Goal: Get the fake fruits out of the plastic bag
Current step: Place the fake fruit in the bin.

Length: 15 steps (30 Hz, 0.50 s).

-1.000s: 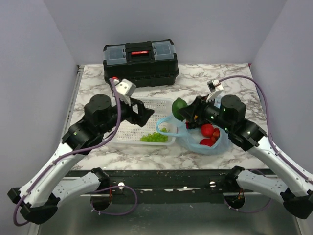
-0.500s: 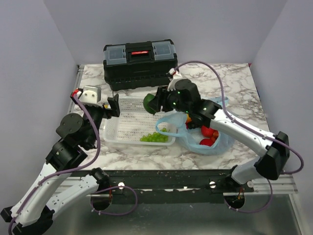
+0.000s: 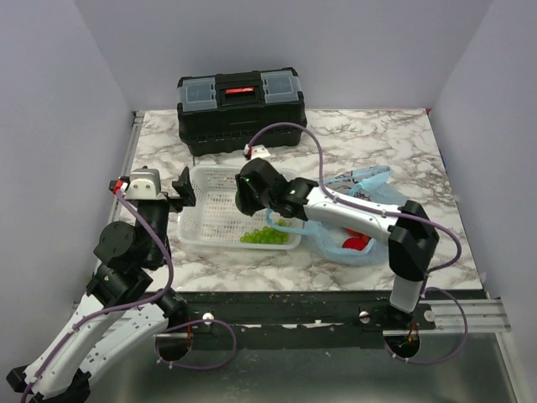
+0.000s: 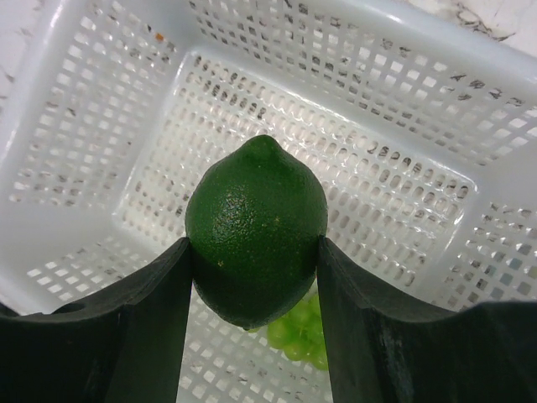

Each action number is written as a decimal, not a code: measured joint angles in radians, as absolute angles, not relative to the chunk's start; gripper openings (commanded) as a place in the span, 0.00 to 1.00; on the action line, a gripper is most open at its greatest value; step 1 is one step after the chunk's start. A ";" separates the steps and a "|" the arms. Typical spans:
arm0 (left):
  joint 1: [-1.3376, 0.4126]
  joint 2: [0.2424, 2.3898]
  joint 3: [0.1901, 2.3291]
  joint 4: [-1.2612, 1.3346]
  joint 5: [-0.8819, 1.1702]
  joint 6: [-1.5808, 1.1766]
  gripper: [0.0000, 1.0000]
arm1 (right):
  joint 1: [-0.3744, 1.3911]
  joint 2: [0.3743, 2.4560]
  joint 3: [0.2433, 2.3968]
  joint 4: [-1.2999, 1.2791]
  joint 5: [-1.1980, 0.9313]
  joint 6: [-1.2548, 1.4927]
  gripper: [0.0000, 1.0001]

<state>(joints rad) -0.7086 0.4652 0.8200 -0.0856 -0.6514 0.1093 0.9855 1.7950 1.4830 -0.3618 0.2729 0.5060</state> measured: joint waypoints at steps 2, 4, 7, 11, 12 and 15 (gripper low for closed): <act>-0.709 0.473 0.821 -0.083 -0.651 0.109 0.87 | 1.011 1.845 1.520 -0.395 0.315 0.501 0.19; -0.709 0.485 0.821 -0.084 -0.651 0.107 0.87 | 1.035 1.888 1.550 -0.419 0.348 0.496 0.19; -0.709 0.496 0.821 -0.085 -0.650 0.104 0.87 | 1.055 1.942 1.578 -0.443 0.375 0.495 0.22; -0.709 0.498 0.821 -0.084 -0.649 0.102 0.87 | 1.060 1.994 1.581 -0.462 0.382 0.495 0.28; -0.709 0.498 0.821 -0.084 -0.649 0.102 0.87 | 1.060 2.003 1.581 -0.466 0.382 0.495 0.31; -0.709 0.498 0.821 -0.084 -0.649 0.101 0.87 | 1.059 2.022 1.581 -0.473 0.382 0.495 0.41</act>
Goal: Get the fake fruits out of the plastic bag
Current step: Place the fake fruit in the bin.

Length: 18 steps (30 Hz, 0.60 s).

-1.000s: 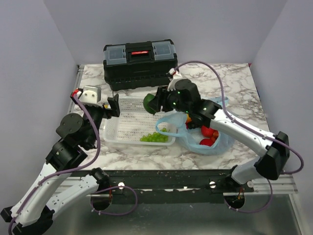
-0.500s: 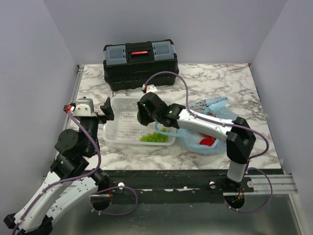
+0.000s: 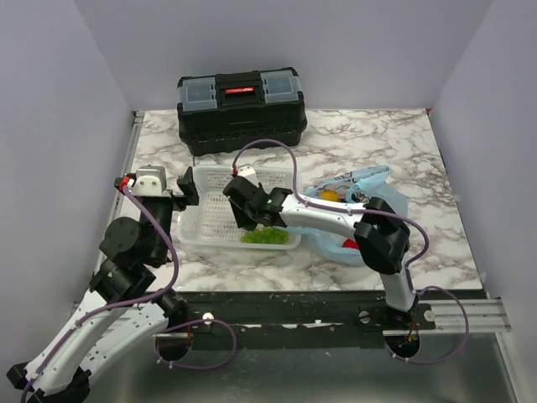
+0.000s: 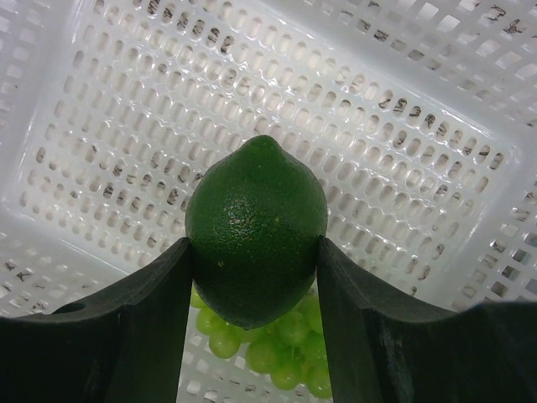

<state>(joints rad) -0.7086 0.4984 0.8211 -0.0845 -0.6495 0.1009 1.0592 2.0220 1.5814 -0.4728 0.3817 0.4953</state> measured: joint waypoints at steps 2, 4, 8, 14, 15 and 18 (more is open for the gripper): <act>-0.709 0.498 0.821 -0.084 -0.649 0.100 0.87 | 1.058 2.024 1.581 -0.476 0.382 0.495 0.52; -0.709 0.498 0.821 -0.084 -0.649 0.100 0.87 | 1.058 2.024 1.583 -0.477 0.382 0.495 0.62; -0.709 0.499 0.821 -0.086 -0.646 0.094 0.87 | 1.058 2.023 1.583 -0.477 0.381 0.492 0.73; -0.709 0.499 0.821 -0.093 -0.643 0.085 0.87 | 1.058 1.968 1.583 -0.500 0.380 0.482 0.75; -0.709 0.499 0.821 -0.094 -0.643 0.084 0.87 | 1.058 1.954 1.583 -0.504 0.381 0.481 0.75; -0.709 0.499 0.821 -0.093 -0.643 0.083 0.87 | 1.058 1.861 1.583 -0.527 0.381 0.476 0.73</act>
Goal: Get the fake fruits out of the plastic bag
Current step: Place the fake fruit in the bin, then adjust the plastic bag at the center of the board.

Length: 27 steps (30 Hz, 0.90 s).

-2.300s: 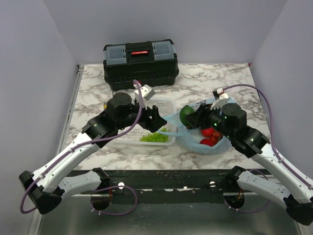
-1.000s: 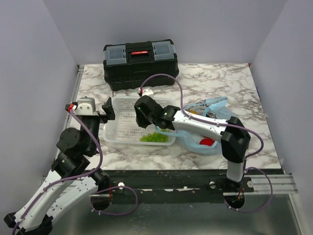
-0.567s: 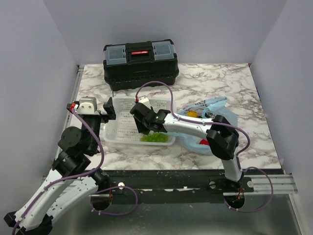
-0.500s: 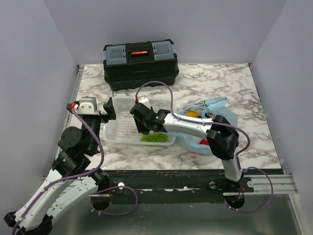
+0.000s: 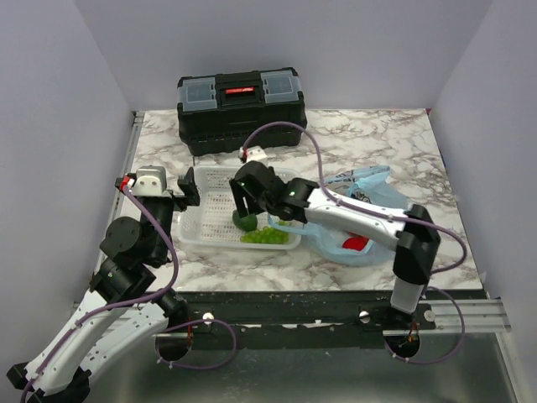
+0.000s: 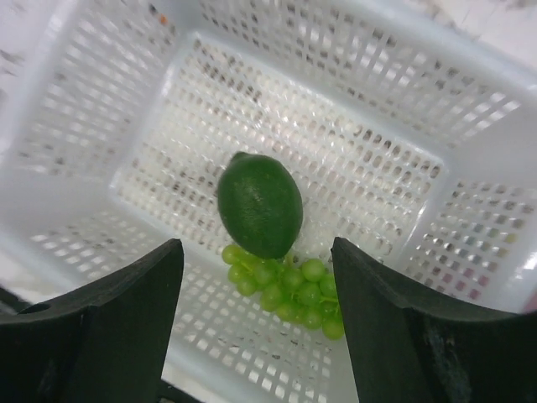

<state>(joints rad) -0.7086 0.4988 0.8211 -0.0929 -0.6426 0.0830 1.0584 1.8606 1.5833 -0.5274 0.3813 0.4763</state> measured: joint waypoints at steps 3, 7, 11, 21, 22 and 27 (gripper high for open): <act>-0.709 0.499 0.821 -0.093 -0.643 0.083 0.87 | 1.058 1.716 1.570 -0.529 0.381 0.468 0.73; -0.709 0.505 0.821 -0.093 -0.639 0.081 0.87 | 1.058 1.470 1.500 -0.513 0.364 0.456 0.75; -0.709 0.521 0.822 -0.100 -0.628 0.073 0.88 | 1.058 1.273 1.404 -0.490 0.341 0.451 0.73; -0.709 0.577 0.833 -0.123 -0.574 0.043 0.87 | 1.058 1.155 1.134 -0.688 0.483 0.580 0.64; -0.709 0.581 0.833 -0.124 -0.570 0.041 0.88 | 1.058 1.161 1.124 -0.722 0.511 0.606 0.64; -0.709 0.591 0.838 -0.139 -0.557 0.035 0.88 | 1.058 1.159 1.088 -0.831 0.627 0.723 0.61</act>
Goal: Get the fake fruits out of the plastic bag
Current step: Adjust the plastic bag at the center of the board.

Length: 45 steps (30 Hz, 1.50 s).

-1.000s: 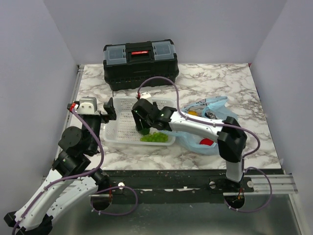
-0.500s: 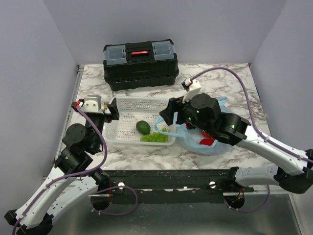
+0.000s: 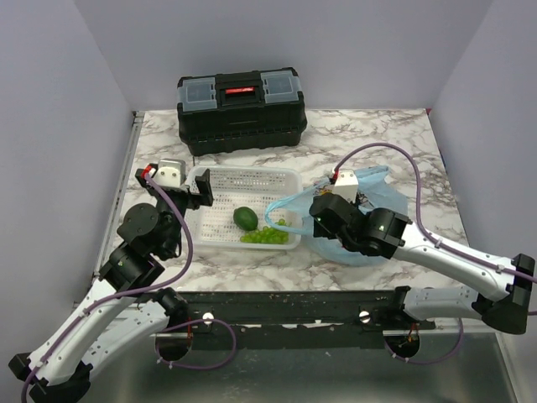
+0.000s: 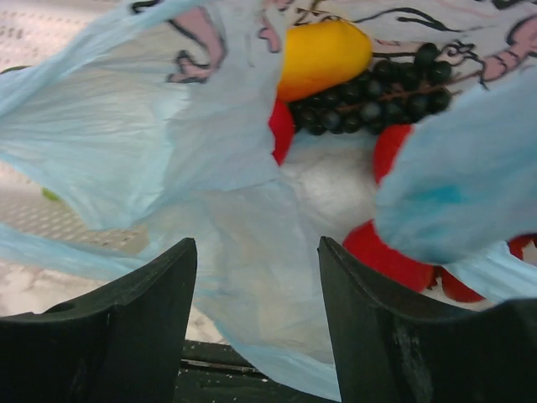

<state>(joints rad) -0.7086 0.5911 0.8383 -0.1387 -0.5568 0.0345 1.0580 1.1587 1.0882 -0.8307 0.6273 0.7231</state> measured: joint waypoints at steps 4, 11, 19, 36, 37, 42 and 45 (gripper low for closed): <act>-0.709 0.591 0.839 -0.146 -0.547 0.032 0.91 | 1.043 1.201 1.089 -0.919 0.704 0.844 0.58; -0.706 0.671 0.886 -0.186 -0.336 -0.015 0.95 | 1.013 1.317 1.082 -1.016 0.764 0.989 0.58; -0.707 0.987 1.016 -0.284 0.136 -0.181 0.99 | 0.963 1.267 1.019 -1.011 0.768 1.028 0.59; -0.718 1.260 0.938 -0.210 0.391 -0.493 0.56 | 0.862 1.096 0.873 -1.034 0.656 1.172 0.56; -0.725 1.272 0.936 -0.203 0.393 -0.500 0.48 | 0.862 1.090 0.868 -1.034 0.646 1.177 0.56; -0.755 1.291 0.917 -0.171 0.396 -0.515 0.17 | 0.862 1.028 0.816 -0.992 0.579 1.159 0.59; -0.759 1.282 0.900 -0.165 0.393 -0.516 0.17 | 0.862 0.995 0.808 -0.949 0.546 1.114 0.70</act>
